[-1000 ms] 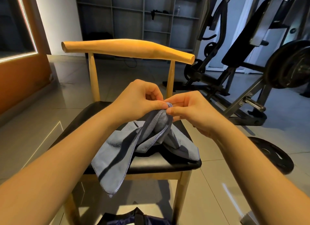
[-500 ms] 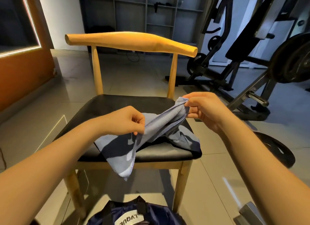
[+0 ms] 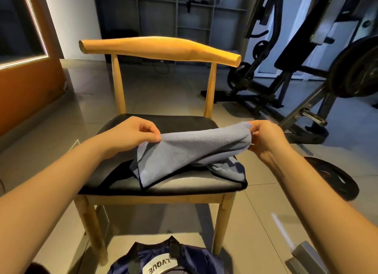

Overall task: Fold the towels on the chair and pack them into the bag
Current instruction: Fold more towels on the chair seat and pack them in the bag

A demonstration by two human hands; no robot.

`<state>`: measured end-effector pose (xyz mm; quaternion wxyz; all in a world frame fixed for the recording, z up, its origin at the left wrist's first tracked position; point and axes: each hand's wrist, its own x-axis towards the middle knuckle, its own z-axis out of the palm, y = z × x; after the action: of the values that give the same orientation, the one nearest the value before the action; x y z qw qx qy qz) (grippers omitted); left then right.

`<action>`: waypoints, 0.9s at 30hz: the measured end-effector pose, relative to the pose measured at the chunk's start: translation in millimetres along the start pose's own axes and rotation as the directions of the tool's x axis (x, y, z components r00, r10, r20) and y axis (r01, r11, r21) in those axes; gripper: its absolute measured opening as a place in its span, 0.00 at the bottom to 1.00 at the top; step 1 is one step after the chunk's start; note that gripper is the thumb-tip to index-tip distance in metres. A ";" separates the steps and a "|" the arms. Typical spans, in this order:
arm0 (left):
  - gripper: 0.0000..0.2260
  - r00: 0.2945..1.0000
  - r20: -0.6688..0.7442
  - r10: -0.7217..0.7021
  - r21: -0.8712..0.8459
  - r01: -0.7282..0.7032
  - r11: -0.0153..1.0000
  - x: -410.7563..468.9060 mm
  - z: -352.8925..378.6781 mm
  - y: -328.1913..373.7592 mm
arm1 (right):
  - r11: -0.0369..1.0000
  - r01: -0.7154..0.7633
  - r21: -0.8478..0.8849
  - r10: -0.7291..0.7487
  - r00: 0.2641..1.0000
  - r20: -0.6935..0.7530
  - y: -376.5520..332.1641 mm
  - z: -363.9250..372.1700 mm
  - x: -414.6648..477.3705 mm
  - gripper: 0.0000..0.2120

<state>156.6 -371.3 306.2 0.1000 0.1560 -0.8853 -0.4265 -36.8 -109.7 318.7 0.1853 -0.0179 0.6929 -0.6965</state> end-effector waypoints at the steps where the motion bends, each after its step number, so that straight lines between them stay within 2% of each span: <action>1: 0.05 0.998 -0.065 0.025 -0.048 -0.028 0.998 1.8 3.3 0.8 | 0.999 -0.017 -0.029 0.017 1.000 -0.007 4.4 -0.5 1.4 0.12; 3: 0.04 0.979 -0.182 0.094 -0.092 -0.112 0.989 6.7 13.8 6.6 | 0.990 0.057 -0.128 -0.051 0.998 0.046 12.6 -1.8 -3.2 0.07; 5: 0.04 0.968 -0.204 0.143 -0.090 -0.164 0.982 13.2 28.1 16.2 | 0.941 0.017 -0.338 0.034 0.989 0.143 17.9 -0.7 -13.1 0.15; 6: 0.04 0.972 -0.177 0.154 -0.069 -0.169 0.983 16.2 35.8 22.1 | 0.896 -0.041 -0.442 0.132 0.975 0.176 23.5 -1.2 -23.1 0.20; 7: 0.05 0.979 -0.131 0.158 -0.036 -0.164 0.986 19.6 43.1 27.9 | 0.871 -0.049 -0.489 0.163 0.967 0.194 31.7 -2.1 -26.5 0.23; 8: 0.06 0.984 -0.078 0.159 -0.002 -0.160 0.987 22.9 50.0 33.6 | 0.891 -0.023 -0.454 0.122 0.974 0.190 41.4 -6.1 -29.4 0.24; 11: 0.08 0.974 0.020 0.226 0.058 -0.227 0.972 33.6 69.0 48.7 | 0.919 0.096 -0.383 -0.069 0.994 0.084 68.7 -23.6 -36.8 0.18; 16: 0.05 0.938 0.097 0.333 0.041 -0.338 0.940 56.3 99.9 75.0 | 0.930 0.219 -0.295 -0.172 0.969 0.178 87.4 -58.5 -40.5 0.12; 19: 0.11 0.880 0.330 0.342 0.094 -0.391 0.915 79.5 123.9 88.8 | 0.931 0.256 -0.259 -0.202 0.955 0.218 91.8 -65.4 -40.4 0.12; 21: 0.19 0.820 0.513 0.253 0.163 -0.383 0.909 94.4 137.8 94.4 | 0.933 0.258 -0.250 -0.198 0.950 0.244 89.4 -64.7 -39.5 0.10; 22: 0.19 0.798 0.568 0.202 0.213 -0.380 0.900 100.8 142.8 96.6 | 0.932 0.257 -0.255 -0.192 0.948 0.254 88.9 -64.8 -38.5 0.11; 25: 0.06 0.772 0.620 0.140 0.304 -0.400 0.864 113.2 146.4 100.2 | 0.937 0.229 -0.263 -0.164 0.955 0.246 85.4 -67.6 -35.1 0.14; 27: 0.04 0.798 0.580 0.163 0.304 -0.398 0.866 112.4 139.9 100.8 | 0.935 0.219 -0.278 -0.164 0.964 0.208 80.9 -71.3 -29.8 0.11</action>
<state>-10.7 -251.4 304.2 -0.1230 -0.0881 -0.9597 -0.2367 -10.3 -30.6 244.3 0.1741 -0.1766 0.7653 -0.5940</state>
